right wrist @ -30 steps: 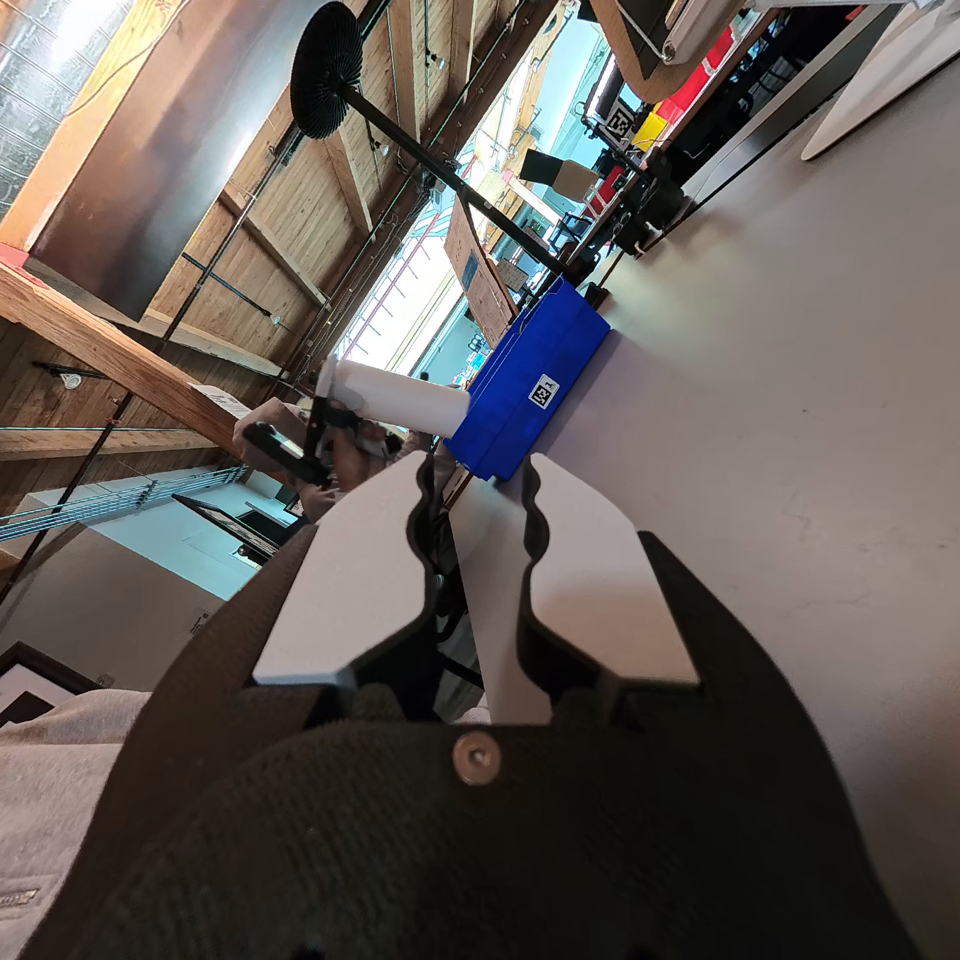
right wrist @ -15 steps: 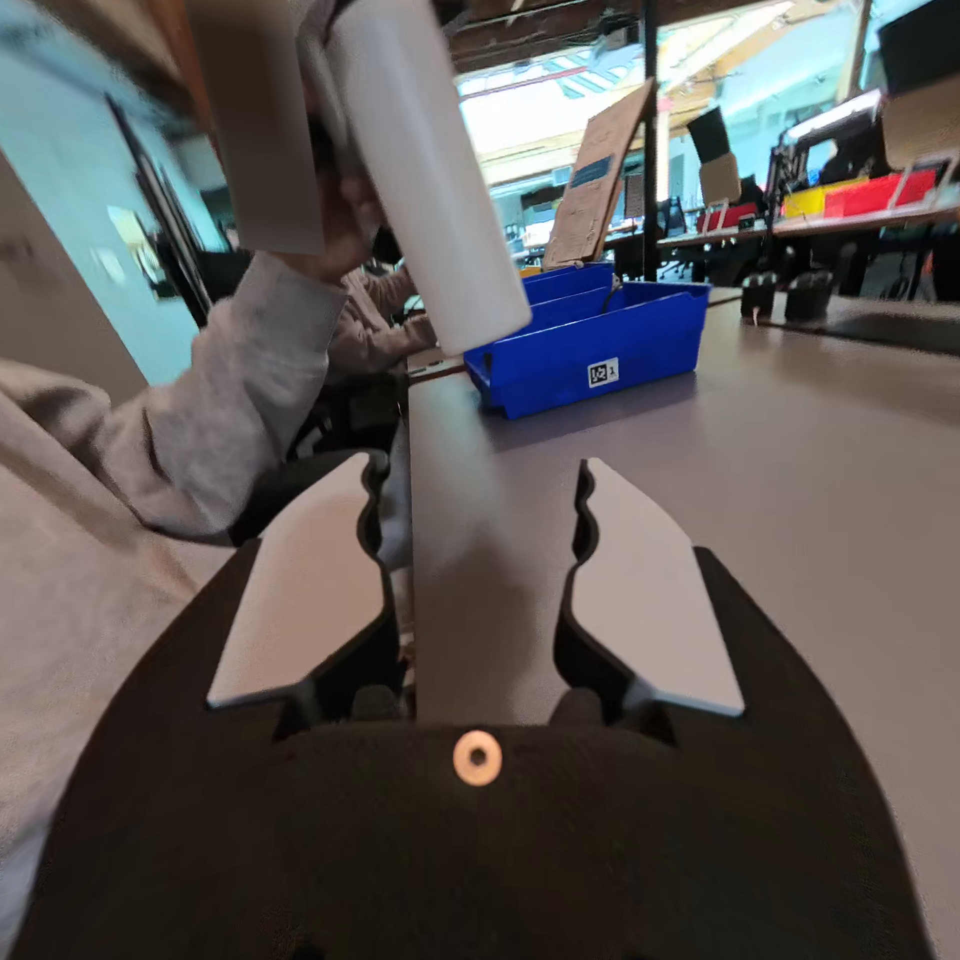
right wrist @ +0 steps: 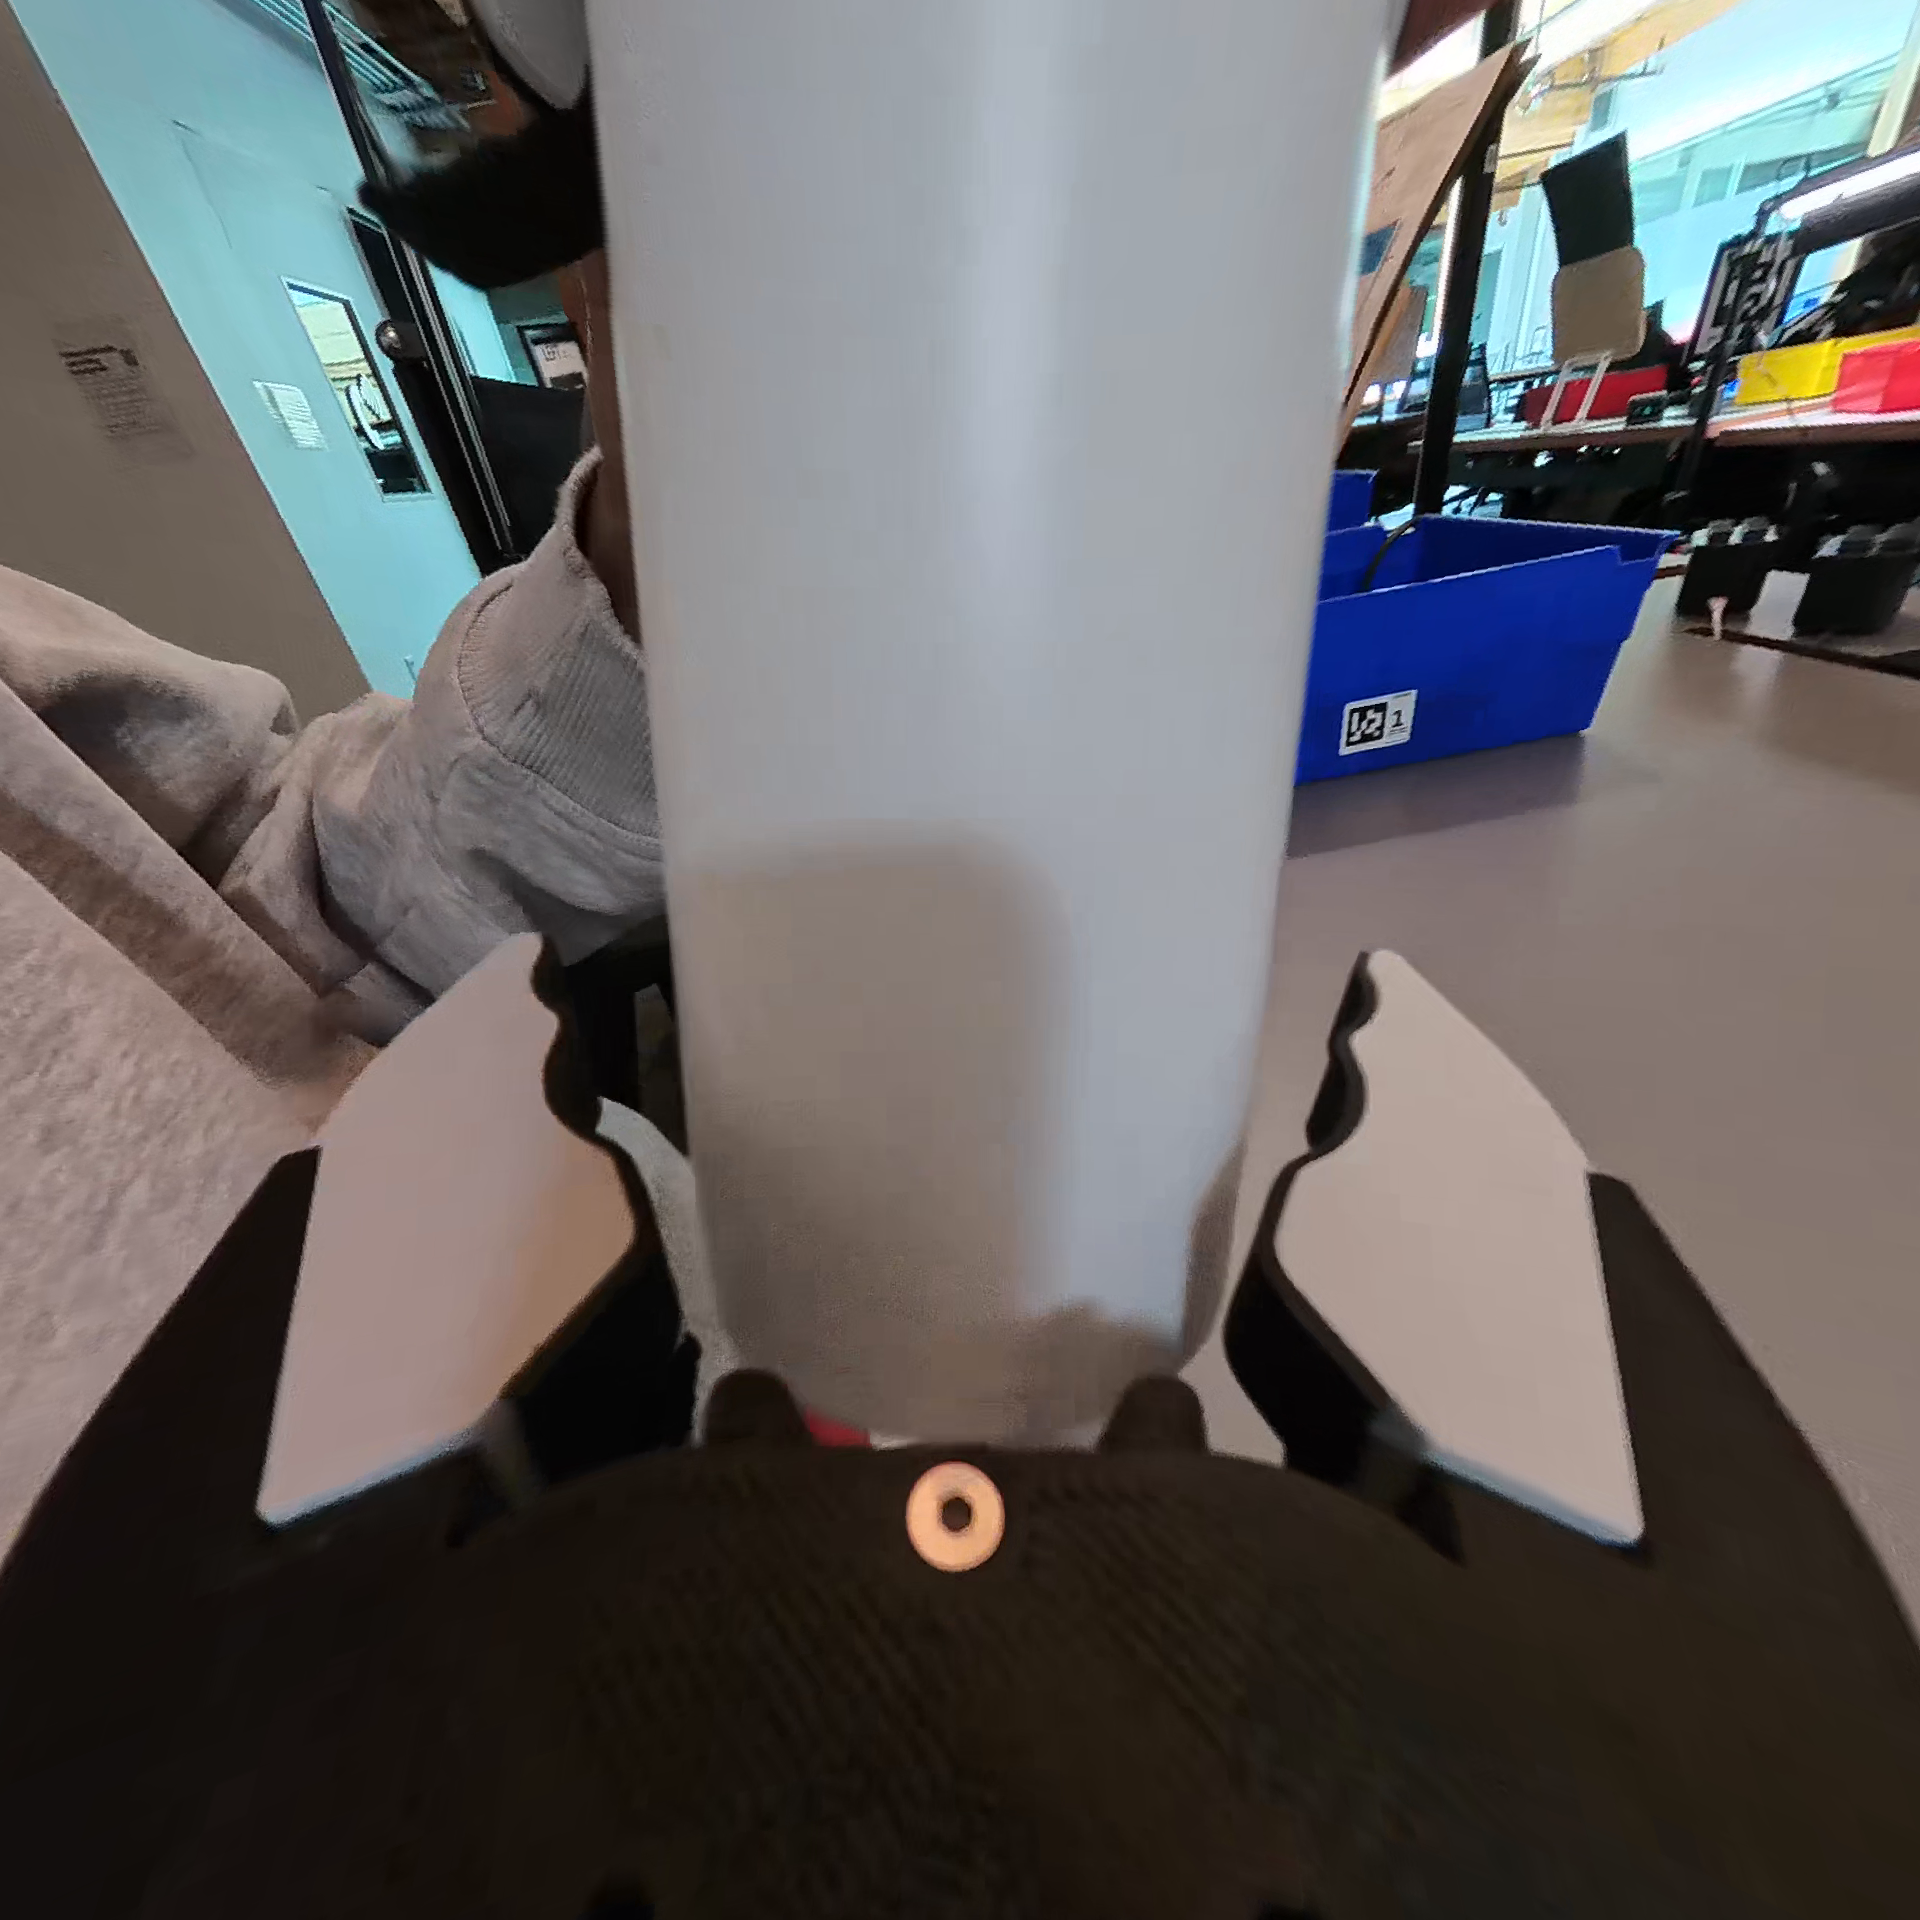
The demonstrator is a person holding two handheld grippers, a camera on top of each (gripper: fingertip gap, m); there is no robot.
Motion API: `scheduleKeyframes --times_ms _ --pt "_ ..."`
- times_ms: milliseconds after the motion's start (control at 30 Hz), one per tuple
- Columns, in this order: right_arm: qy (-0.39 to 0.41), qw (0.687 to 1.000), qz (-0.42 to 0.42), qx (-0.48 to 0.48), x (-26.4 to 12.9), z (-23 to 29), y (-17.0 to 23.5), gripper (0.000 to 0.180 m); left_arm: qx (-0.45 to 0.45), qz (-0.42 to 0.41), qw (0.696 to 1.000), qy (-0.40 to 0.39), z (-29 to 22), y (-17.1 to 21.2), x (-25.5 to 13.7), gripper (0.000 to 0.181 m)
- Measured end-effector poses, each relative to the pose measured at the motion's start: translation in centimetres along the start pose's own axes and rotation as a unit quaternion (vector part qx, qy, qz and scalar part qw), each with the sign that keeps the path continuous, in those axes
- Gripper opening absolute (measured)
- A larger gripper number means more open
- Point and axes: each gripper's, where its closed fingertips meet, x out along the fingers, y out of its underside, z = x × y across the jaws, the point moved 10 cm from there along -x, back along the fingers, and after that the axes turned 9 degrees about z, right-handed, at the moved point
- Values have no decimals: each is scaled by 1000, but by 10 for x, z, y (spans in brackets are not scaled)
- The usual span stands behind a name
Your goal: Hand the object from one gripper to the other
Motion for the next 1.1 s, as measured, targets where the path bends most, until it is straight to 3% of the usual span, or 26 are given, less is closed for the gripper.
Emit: scheduleKeyframes --times_ms 133,433,533,700,867,1100 --pt "0 999 41 -14 3 3 1 107 -20 -10 999 24 -5 3 6 95" --pt "-5 999 41 -33 2 8 -5 106 9 -24 999 42 -20 -2 7 95" --pt "-26 1000 3 0 2 11 -9 106 7 -85 994 67 -30 -6 9 118" --pt "-10 999 -35 11 -10 6 -17 106 48 -66 996 27 -32 -6 9 120" --pt "3 996 -80 42 -27 -6 -21 105 33 -53 998 15 -24 -1 9 122" --pt "48 998 -48 1 -37 -13 -21 105 -35 12 999 12 -4 22 22 122"
